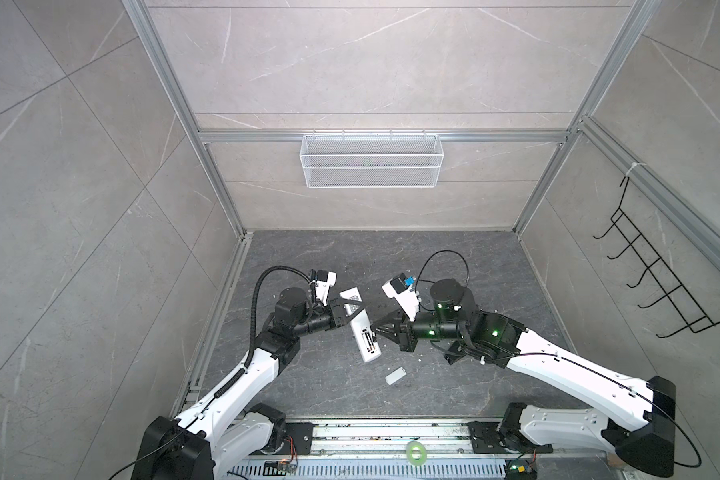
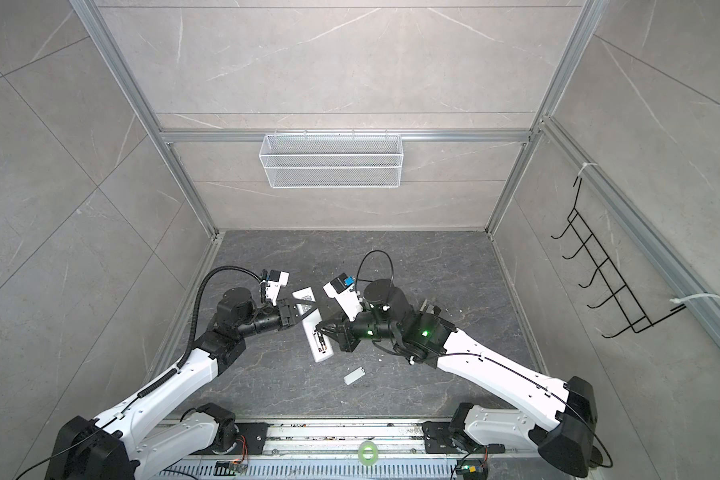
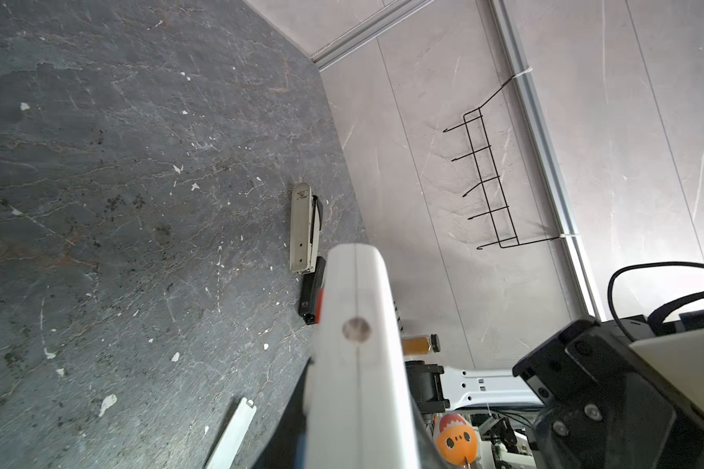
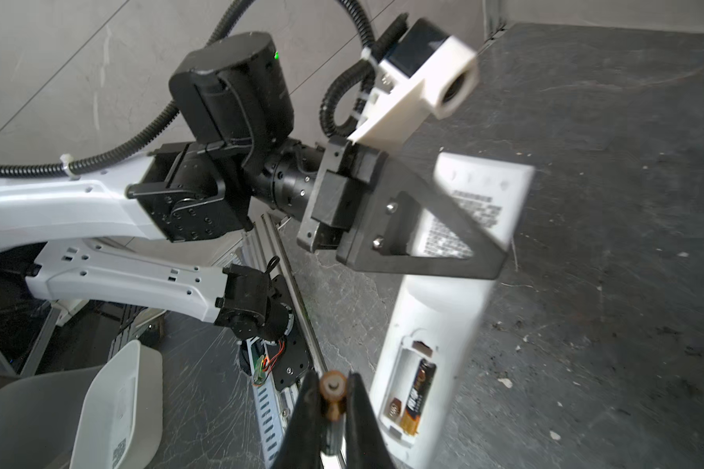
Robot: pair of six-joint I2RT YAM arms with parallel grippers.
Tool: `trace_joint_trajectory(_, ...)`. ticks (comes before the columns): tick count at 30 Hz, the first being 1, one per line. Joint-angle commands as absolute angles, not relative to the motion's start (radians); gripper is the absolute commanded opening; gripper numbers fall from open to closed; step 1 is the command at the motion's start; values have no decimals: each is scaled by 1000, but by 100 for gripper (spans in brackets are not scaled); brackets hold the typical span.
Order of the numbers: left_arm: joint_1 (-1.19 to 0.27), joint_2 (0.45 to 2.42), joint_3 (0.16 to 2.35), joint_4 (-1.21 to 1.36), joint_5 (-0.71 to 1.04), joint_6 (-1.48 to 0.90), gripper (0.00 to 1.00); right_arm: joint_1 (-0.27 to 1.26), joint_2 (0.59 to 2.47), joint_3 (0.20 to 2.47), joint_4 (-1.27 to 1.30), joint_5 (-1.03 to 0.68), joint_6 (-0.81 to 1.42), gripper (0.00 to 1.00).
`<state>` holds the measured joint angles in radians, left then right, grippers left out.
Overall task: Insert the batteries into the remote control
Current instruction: 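Carry the battery with the right gripper to the remote's open compartment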
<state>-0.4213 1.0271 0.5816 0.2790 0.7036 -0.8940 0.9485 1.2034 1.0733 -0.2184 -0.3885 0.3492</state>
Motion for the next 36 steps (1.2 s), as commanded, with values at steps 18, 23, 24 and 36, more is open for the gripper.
trace_joint_trajectory(18, -423, 985, 626, 397, 789, -939, 0, 962, 1235, 983, -76, -295, 320, 0)
trace_joint_trajectory(23, -425, 990, 621, 422, 794, -954, 0, 963, 1244, 971, -75, -283, 318, 0)
trace_joint_trajectory(24, -424, 990, 623, 425, 796, -957, 0, 962, 1243, 967, -71, -278, 319, 0)
trace_joint_trajectory(36, -425, 983, 622, 425, 798, -955, 0, 963, 1273, 951, -54, -255, 324, 0)
